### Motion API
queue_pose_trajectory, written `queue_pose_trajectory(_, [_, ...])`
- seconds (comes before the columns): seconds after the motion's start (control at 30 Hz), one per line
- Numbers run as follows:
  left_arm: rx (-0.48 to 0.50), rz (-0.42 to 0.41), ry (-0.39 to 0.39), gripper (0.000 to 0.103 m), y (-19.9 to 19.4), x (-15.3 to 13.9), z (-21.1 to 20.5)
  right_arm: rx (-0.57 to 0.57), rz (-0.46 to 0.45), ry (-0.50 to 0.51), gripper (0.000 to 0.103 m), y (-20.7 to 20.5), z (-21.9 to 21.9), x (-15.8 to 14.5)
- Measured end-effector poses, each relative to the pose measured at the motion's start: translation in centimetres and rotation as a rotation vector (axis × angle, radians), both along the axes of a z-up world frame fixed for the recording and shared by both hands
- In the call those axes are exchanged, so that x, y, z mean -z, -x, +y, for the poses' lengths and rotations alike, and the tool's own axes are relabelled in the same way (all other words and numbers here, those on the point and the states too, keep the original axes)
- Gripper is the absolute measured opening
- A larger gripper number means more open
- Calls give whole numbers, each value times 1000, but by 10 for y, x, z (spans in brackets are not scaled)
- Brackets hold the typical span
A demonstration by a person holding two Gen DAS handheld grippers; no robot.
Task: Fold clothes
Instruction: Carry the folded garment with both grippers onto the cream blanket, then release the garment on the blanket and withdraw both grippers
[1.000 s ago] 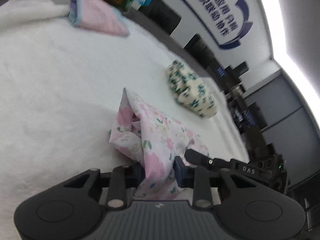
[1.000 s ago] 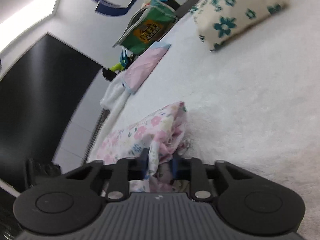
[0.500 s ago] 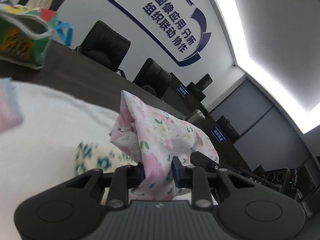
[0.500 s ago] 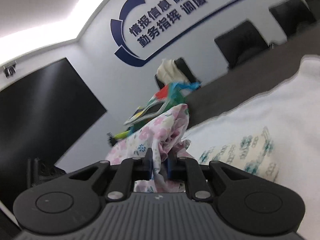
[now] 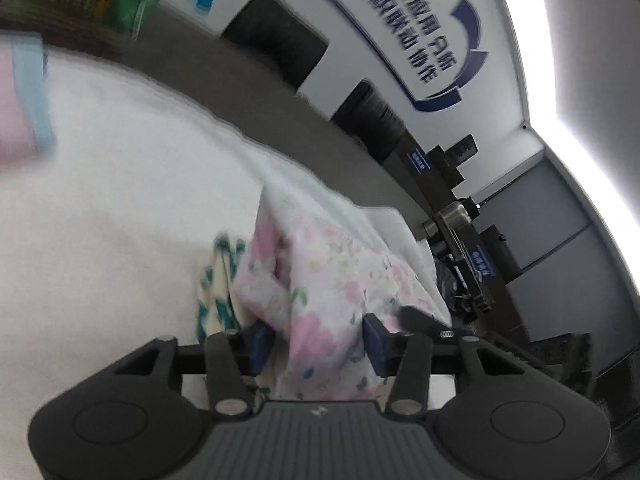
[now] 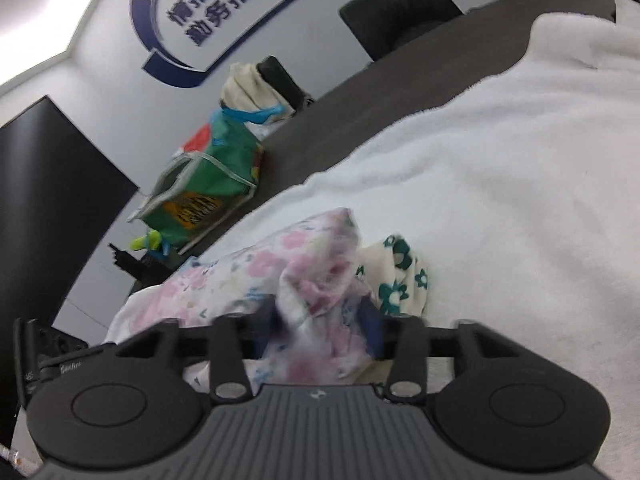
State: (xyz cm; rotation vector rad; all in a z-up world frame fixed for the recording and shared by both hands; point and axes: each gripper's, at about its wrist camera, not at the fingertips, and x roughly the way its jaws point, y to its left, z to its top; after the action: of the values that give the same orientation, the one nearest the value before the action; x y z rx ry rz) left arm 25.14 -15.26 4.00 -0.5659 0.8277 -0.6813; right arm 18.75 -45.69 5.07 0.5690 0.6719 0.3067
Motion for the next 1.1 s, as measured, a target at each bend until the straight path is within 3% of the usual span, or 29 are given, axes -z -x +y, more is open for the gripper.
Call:
queue_pose_trajectory(0.1, [-105, -164, -121, 45, 17, -36, -5, 50, -163, 229, 53, 19, 18, -33])
queue_pose_trajectory(0.13, [-152, -224, -166, 43, 24, -48, -11, 61, -216, 297, 47, 22, 26, -41])
queue_pose_trajectory(0.17, [-184, -304, -212, 35, 29, -56, -23, 64, -271, 356, 39, 23, 38, -46])
queue_pose_trajectory(0.2, [-214, -382, -258, 26, 33, -63, -35, 58, -301, 401, 23, 21, 48, -50])
queue_pose_trajectory(0.23, [-214, -400, -290, 23, 30, -62, -49, 51, -294, 426, 13, 15, 55, -45])
queue_pose_trajectory(0.27, [-212, -416, -321, 18, 27, -60, -62, 46, -282, 448, 11, 8, 62, -39])
queue_pose_trajectory(0.3, [-191, -380, -328, 13, 21, -49, -72, 40, -270, 471, 9, 2, 69, -33])
queue_pose_trajectory(0.37, [-164, -336, -360, 13, 15, -27, -85, 28, -245, 515, 7, -12, 83, -21])
queue_pose_trajectory(0.43, [-151, -320, -411, 13, 14, -5, -93, 34, -198, 498, 6, -19, 82, -3])
queue_pose_trajectory(0.5, [-151, -319, -391, 14, 16, -3, -85, 41, -173, 462, 6, -25, 78, 9])
queue_pose_trajectory(0.57, [-143, -305, -364, 14, 28, -21, -62, 44, -207, 391, 7, -13, 71, -4])
queue_pose_trajectory(0.63, [-139, -359, -338, 20, 53, -45, -33, 52, -274, 363, 8, 15, 69, -30])
queue_pose_trajectory(0.67, [-142, -387, -346, 33, 73, -56, -15, 56, -309, 366, 8, 31, 71, -44])
queue_pose_trajectory(0.7, [-145, -414, -355, 52, 93, -67, 4, 61, -344, 370, 9, 47, 73, -58])
queue_pose_trajectory(0.77, [-195, -418, -421, 77, 127, -70, 42, 30, -378, 364, 11, 82, 84, -77])
queue_pose_trajectory(0.87, [-267, -331, -544, 81, 164, -38, 77, -57, -353, 355, 30, 128, 115, -71])
queue_pose_trajectory(0.9, [-283, -293, -578, 81, 174, -25, 86, -89, -336, 359, 45, 141, 128, -63])
queue_pose_trajectory(0.93, [-298, -255, -611, 81, 184, -12, 94, -112, -310, 373, 51, 152, 144, -49])
queue_pose_trajectory(1.03, [-344, -141, -709, 81, 213, 28, 120, -134, -203, 397, 51, 172, 180, -7])
queue_pose_trajectory(1.07, [-328, -135, -709, 81, 221, 34, 125, -133, -163, 400, 51, 177, 189, 6])
queue_pose_trajectory(1.1, [-327, -179, -743, 84, 231, 35, 125, -131, -123, 403, 51, 181, 198, 19])
